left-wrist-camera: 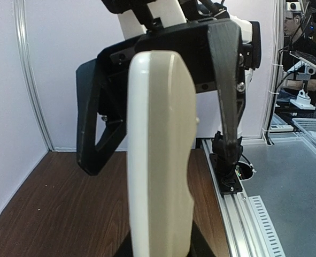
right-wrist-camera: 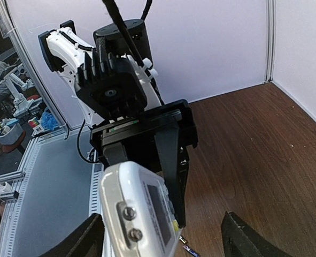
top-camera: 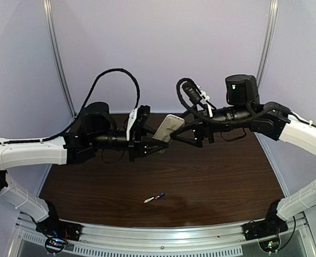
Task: Load the batteries into the remote control
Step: Pass from the left arm to the right
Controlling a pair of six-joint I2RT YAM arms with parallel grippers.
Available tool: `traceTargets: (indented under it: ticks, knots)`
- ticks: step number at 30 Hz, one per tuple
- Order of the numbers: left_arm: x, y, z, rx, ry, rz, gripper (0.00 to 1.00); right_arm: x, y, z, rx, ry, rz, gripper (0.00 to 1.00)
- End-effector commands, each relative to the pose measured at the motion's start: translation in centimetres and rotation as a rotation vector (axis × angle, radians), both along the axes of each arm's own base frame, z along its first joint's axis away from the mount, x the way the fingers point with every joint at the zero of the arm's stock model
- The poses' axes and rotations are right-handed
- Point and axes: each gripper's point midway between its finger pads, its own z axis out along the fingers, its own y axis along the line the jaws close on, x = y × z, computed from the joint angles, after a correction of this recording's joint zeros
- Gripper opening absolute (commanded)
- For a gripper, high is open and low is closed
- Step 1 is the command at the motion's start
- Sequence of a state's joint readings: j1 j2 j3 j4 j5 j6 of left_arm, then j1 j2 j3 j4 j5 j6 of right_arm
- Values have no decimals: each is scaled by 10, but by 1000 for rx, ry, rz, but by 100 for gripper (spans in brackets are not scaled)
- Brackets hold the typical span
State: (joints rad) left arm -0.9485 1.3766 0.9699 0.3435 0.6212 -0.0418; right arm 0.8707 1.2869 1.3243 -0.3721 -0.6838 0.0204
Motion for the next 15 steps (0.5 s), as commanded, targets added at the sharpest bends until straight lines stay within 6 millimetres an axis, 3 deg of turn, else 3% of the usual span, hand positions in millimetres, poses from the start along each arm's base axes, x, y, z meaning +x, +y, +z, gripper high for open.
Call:
traceTargets:
  ticks: [1, 3, 8, 12, 13, 15]
  knots:
    - [2, -5, 11, -34, 20, -25, 8, -2, 8, 10, 12, -18, 18, 73]
    - [2, -6, 10, -36, 23, -26, 8, -2, 12, 8, 7, -13, 24, 63]
    - [3, -9, 8, -30, 33, -31, 9, 0, 19, 3, -7, 6, 36, 26]
    - [7, -5, 9, -36, 35, -13, 13, 3, 21, -3, -27, 23, 29, 7]
    - [10, -3, 9, -40, 36, -3, 19, 2, 21, -3, -25, 27, 29, 4]
    - [14, 2, 10, -52, 32, 27, 41, 5, 21, -6, -32, 41, 12, 0]
